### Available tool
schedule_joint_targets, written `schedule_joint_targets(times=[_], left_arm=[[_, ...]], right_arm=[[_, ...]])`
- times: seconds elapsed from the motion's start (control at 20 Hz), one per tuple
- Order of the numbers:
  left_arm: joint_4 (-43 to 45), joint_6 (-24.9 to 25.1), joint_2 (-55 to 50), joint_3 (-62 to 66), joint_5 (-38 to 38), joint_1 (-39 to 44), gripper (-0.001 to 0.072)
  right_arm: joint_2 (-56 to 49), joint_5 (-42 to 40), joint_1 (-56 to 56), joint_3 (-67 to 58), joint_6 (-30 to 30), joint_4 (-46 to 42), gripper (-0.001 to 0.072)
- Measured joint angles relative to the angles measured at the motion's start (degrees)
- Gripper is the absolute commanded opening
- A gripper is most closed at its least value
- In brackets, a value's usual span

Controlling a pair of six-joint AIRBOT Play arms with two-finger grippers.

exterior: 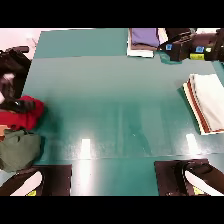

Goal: Fold the shirts.

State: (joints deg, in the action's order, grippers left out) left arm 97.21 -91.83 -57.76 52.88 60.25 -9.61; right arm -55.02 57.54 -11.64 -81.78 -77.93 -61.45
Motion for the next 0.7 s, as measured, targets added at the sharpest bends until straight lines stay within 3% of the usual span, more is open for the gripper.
schedule_joint_targets(times=[0.15,0.4,0.7], left_arm=[[-0.3,0.6,4.6,12.3,1.5,3.9,0.0021],[-0.8,1.2,8.0,33.9,3.3,19.3,0.0021],[-2.4,1.8,1.2,41.3,0.6,41.5,0.0023]], right_arm=[[1.1,-2.8,0.6,-1.8,0.0,0.0,0.0016],[-0.4,-3.1,4.9,-11.4,-0.1,0.0,0.0016],[-5.0,3.3,10.9,-24.5,-0.1,0.0,0.0016]])
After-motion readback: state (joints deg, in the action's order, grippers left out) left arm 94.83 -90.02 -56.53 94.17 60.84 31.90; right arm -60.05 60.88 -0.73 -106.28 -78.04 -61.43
